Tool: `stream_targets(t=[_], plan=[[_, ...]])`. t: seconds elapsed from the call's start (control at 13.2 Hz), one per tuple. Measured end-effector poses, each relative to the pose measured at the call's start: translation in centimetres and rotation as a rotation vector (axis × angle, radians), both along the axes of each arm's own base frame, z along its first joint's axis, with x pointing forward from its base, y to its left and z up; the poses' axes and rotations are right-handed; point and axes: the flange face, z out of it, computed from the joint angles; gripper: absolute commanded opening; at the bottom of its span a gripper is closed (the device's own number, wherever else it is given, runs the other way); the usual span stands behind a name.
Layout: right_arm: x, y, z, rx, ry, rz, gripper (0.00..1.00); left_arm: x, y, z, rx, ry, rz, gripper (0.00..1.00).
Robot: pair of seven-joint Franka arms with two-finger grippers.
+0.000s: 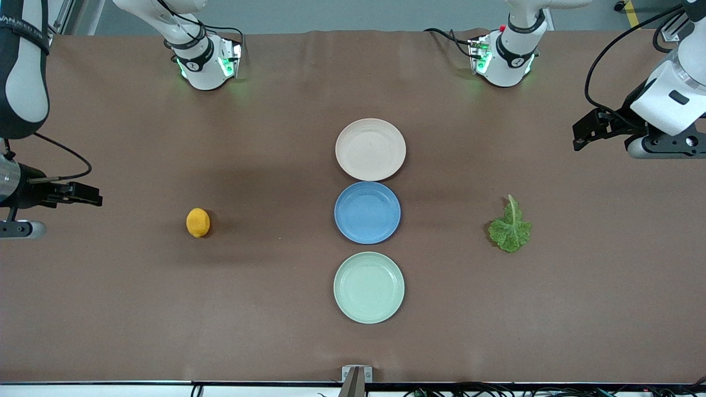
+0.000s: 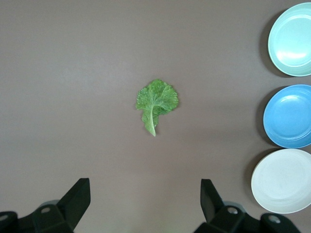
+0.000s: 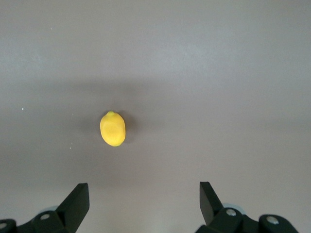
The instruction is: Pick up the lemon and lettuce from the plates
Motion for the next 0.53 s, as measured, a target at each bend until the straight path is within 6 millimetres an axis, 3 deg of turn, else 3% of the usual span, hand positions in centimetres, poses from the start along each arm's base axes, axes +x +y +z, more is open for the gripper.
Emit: stream_targets(t=[0.23,0.53], plan=[[-2.9,0.2,0.6,0.003,-0.021,0.003,1.0,0.0,0.0,0.1,0.0,-0.003,0.0,1.0],[-5.3,0.5,1.8,0.006,-0.032,0.006,1.0,0.0,0.1,0.6,-0.002,-0.013,0.002,1.0]])
